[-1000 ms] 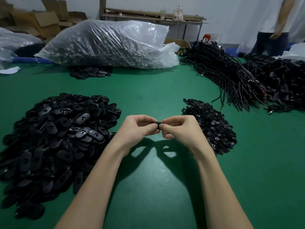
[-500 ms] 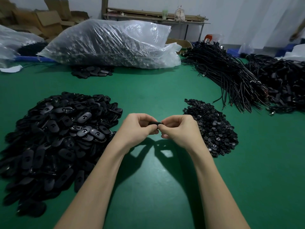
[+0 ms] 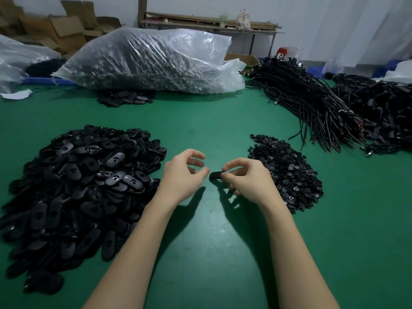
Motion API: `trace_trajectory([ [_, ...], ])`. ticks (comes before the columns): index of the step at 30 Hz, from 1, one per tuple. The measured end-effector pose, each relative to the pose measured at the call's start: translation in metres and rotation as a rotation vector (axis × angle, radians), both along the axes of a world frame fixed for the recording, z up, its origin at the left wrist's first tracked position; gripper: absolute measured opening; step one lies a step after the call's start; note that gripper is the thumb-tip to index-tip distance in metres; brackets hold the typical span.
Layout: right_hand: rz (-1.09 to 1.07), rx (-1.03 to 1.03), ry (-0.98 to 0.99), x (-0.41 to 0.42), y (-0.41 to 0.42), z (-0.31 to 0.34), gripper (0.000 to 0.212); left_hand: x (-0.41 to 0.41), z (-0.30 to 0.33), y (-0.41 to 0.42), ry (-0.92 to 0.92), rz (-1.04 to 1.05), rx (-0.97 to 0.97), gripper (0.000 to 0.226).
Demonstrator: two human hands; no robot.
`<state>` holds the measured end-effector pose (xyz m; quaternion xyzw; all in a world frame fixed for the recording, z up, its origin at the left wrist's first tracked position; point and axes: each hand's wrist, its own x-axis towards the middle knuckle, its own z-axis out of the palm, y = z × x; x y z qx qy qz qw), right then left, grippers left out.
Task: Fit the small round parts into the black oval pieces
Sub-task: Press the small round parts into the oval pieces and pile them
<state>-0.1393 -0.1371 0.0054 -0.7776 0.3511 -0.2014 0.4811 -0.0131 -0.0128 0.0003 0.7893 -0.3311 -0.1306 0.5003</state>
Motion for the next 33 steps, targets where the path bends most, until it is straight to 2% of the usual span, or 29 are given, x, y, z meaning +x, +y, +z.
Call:
trace_trajectory([
  [5, -0.081, -0.087, 0.04, 0.014, -0.01, -0.002, 0.006, 0.002, 0.001, 0.0, -0.029, 0.02, -0.011, 0.01],
  [9, -0.074, -0.165, 0.122, 0.06, -0.03, 0.009, 0.003, 0.003, -0.002, -0.001, -0.058, -0.004, 0.008, 0.005],
  [12, -0.085, -0.238, 0.23, 0.092, -0.038, 0.01, 0.013, 0.005, -0.003, -0.001, -0.076, 0.006, 0.021, 0.005],
  [15, -0.133, -0.346, 0.252, 0.105, -0.045, 0.008, 0.023, 0.008, -0.006, -0.001, -0.093, 0.01, 0.04, 0.006],
  [18, -0.122, -0.408, 0.266, 0.111, -0.045, 0.013, 0.021, 0.01, -0.006, -0.001, -0.133, 0.022, 0.073, 0.007],
  [21, -0.032, -0.413, 0.276, 0.114, -0.038, 0.02, 0.014, 0.011, -0.004, 0.0, -0.163, 0.032, 0.101, 0.007],
  [24, 0.128, -0.308, 0.27, 0.121, -0.027, 0.032, 0.016, 0.008, -0.003, 0.002, -0.201, 0.022, 0.177, 0.007],
  [26, 0.264, -0.275, 0.341, 0.13, -0.014, 0.041, 0.018, 0.006, -0.002, 0.002, -0.232, 0.012, 0.26, 0.01],
  [30, 0.472, -0.422, 0.425, 0.157, 0.016, 0.052, 0.023, 0.001, 0.001, 0.002, -0.295, -0.009, 0.321, 0.008],
  [33, 0.468, -0.519, 0.47, 0.173, 0.037, 0.049, 0.023, 0.003, 0.0, 0.001, -0.346, -0.04, 0.425, 0.006],
])
